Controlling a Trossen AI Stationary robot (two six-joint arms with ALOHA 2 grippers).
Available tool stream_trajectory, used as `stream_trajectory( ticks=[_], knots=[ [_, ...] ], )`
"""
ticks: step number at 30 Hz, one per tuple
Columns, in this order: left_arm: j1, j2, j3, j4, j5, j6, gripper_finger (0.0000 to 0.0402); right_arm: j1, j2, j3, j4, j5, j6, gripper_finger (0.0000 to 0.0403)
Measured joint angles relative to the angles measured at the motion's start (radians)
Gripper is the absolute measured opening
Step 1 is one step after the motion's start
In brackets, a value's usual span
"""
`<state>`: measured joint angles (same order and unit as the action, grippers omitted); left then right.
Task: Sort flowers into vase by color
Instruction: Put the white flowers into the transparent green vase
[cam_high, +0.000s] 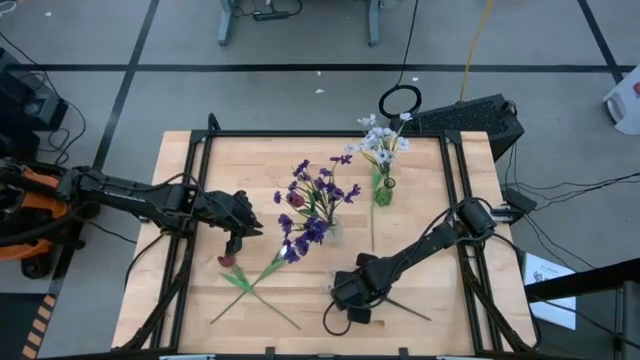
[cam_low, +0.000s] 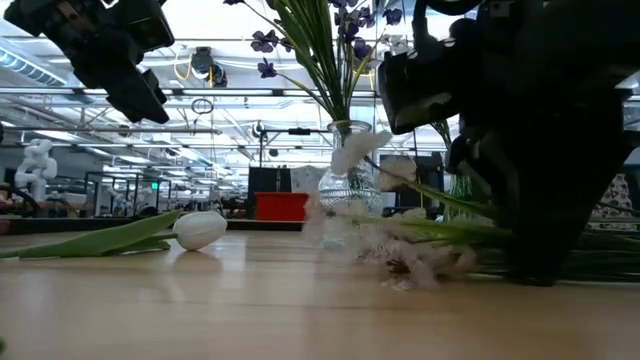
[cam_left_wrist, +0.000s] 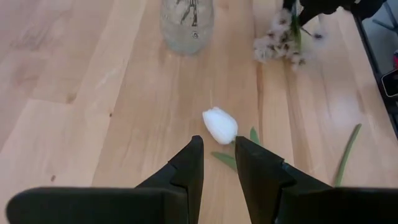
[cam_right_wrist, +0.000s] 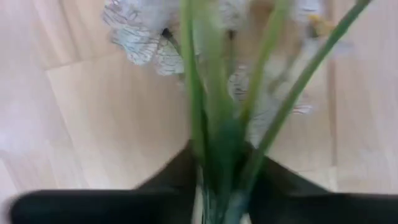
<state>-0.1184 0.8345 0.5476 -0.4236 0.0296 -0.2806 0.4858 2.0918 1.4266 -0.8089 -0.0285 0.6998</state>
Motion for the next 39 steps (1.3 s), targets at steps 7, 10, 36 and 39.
stream_trajectory(
  ticks=[7, 10, 36, 39],
  knots=[
    [0.000, 0.002, 0.000, -0.016, -0.007, -0.026, 0.0097, 0.002, -0.010, -0.002, -0.019, -0.004, 0.110, 0.0018],
    [0.000, 0.003, 0.000, -0.010, -0.015, -0.024, 0.0097, 0.010, -0.036, -0.006, -0.039, 0.020, 0.123, 0.0009],
    [0.000, 0.002, 0.000, 0.000, -0.065, -0.104, 0.0097, -0.031, -1.100, -0.738, 0.268, 0.875, 0.164, 0.0001],
    [0.000, 0.002, 0.000, -0.001, -0.070, -0.104, 0.0097, -0.101, -1.279, -0.785, 0.347, 0.925, -0.022, 0.0001]
  ],
)
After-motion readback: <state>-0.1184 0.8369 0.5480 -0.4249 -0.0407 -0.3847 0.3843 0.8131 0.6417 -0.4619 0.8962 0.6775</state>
